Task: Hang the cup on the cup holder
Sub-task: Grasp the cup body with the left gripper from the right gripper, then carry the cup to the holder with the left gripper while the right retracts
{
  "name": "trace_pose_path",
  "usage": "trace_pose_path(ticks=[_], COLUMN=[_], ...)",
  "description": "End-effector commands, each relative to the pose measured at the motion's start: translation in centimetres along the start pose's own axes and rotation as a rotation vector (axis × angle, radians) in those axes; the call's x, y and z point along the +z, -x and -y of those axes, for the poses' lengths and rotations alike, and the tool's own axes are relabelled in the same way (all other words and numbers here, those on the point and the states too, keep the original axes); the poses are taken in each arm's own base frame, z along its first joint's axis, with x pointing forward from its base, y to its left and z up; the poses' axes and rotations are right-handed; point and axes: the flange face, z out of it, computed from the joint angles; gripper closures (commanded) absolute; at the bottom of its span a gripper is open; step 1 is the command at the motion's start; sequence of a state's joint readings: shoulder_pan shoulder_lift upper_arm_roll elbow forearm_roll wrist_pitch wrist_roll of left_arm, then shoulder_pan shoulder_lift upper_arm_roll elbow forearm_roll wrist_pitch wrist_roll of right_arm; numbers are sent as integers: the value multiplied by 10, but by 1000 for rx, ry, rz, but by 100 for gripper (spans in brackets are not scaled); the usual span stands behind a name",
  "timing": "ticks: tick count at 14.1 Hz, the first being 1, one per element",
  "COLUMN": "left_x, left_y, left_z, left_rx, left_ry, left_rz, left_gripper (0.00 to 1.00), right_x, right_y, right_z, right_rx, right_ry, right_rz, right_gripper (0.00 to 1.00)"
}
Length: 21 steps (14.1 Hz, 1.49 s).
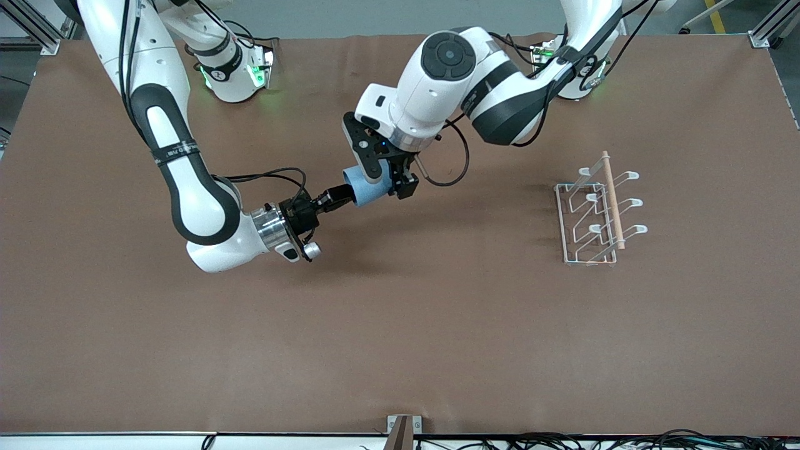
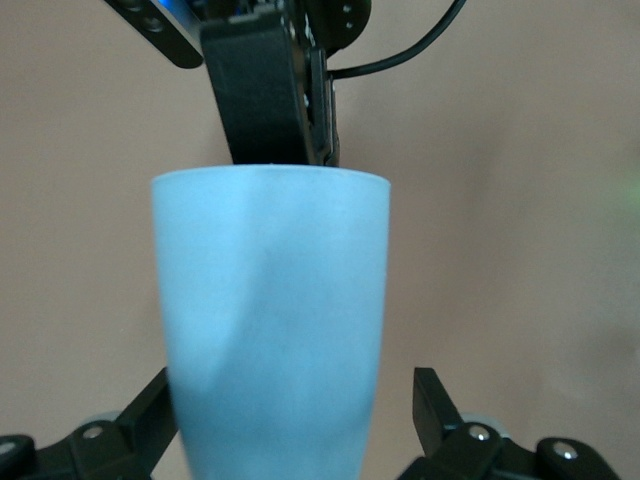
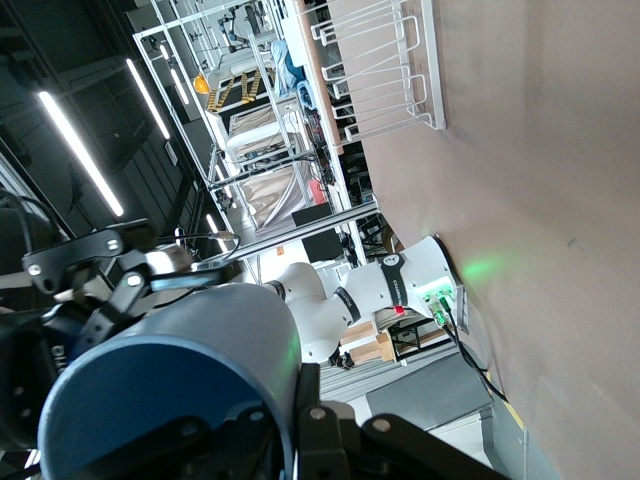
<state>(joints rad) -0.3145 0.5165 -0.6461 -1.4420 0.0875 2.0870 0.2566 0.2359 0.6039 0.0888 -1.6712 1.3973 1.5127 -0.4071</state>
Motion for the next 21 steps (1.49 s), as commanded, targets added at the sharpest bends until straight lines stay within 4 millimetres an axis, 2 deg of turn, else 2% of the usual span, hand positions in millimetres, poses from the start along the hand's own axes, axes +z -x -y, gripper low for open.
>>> trace_pose_path(ticks=[1, 2, 6, 8, 9, 10, 11, 12, 14, 16, 18, 20, 21], left_x=[3, 6, 4, -9, -15, -22, -30, -33, -50, -51, -57, -66, -76], left_y=[-7, -7, -7, -4, -2, 4, 10, 16, 30, 38, 50, 64, 78], left_z=[0, 1, 2, 8, 12, 10, 7, 12, 30, 38, 66, 93, 119], left_rx=[29, 32, 33, 57, 65, 64, 62, 67, 112, 163, 139, 169, 191], left_ry=[-18, -21, -29, -92, -122, -130, -136, -165, -306, -329, -328, -325, -324], left_rz=[-20, -16, -16, -4, 4, 49, 98, 142, 238, 308, 315, 331, 342], left_gripper=[3, 13, 77, 81, 81, 81, 81, 81, 81, 80, 79, 79, 79], right_x=[0, 1, 1, 0, 1, 1, 1, -1, -7, -24, -35, -54, -67], right_y=[1, 2, 2, 2, 3, 2, 2, 4, 5, 13, 21, 35, 42], right_z=[6, 6, 6, 6, 7, 7, 6, 8, 12, 15, 17, 18, 16], right_rx=[-11, -11, -14, -11, -10, -8, -3, -7, -17, -9, -4, 2, 3], right_ry=[-31, -34, -36, -37, -38, -35, -34, -23, -10, 10, 19, 77, 152], right_rz=[2, 9, 13, 11, 14, 13, 14, 14, 2, -23, -47, -82, -104], right_gripper=[97, 97, 96, 95, 88, 38, 6, 0, 0, 0, 0, 0, 0])
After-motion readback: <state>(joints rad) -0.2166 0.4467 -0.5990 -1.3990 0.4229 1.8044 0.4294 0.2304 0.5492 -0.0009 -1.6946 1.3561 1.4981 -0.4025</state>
